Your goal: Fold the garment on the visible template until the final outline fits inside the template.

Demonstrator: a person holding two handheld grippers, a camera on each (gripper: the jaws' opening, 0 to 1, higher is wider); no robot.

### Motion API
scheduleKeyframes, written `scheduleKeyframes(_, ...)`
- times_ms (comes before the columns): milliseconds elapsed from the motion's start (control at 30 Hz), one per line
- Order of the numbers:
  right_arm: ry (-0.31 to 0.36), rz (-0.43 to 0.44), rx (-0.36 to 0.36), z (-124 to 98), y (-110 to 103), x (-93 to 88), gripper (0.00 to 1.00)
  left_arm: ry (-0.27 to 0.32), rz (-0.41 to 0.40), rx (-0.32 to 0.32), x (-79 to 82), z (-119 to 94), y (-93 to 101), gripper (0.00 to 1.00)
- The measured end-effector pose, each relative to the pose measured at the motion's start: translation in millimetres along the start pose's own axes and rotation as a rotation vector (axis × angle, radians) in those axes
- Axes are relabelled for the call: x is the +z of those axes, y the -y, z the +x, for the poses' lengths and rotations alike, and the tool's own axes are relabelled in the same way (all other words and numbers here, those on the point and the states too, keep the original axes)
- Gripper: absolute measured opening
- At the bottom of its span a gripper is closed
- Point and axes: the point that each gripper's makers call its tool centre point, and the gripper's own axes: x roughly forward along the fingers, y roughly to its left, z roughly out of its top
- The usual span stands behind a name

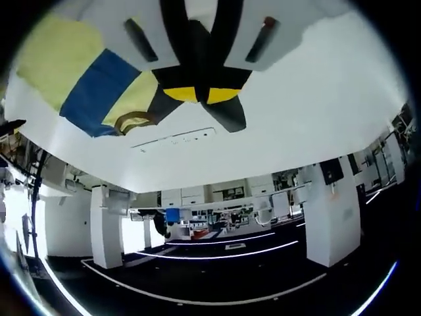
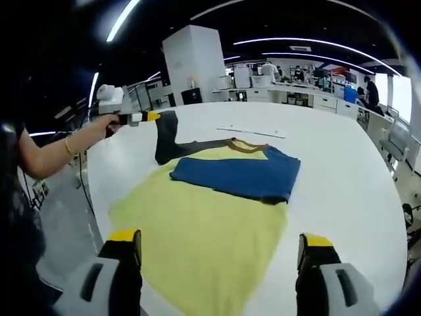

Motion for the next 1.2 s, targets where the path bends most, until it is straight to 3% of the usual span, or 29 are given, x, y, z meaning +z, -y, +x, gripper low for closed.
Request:
scheduleKeyframes(333, -0.012, -0.003, 0.009, 0.4, -2.5, -3.0, 0.99, 0.026, 0.022, -0.059, 21.3, 15.0, 31.8, 0.0)
scheduleKeyframes(600, -0.031, 0.004, 0.011, -0.1, -2.2, -9.2, 0.99, 0.034, 0.031, -0.119, 29.1, 32.4, 69.8, 0.0)
scheduleKeyframes(700, -0.039, 0.015, 0.009, -1.5, 0.1, -13.1, 0.99, 0.024, 0.089, -0.163, 28.0, 38.9, 90.4, 0.0)
scheduleKeyframes(900, -0.065, 0.029, 0.001, -2.4, 3.6, -21.6, 0.98, 0.016, 0.125, -0.224, 25.6, 50.9, 123.5, 0.0)
scheduleKeyframes(1033, -0.071, 0.041, -0.003, -3.1, 6.4, -25.1, 0.98, -0.006, 0.065, -0.244, 16.9, 58.0, 136.7, 0.0)
scheduleKeyframes(1200, -0.08, 0.057, -0.012, -3.7, 11.6, -30.4, 0.98, -0.009, 0.067, -0.279, 13.5, 61.1, 156.7, 0.0)
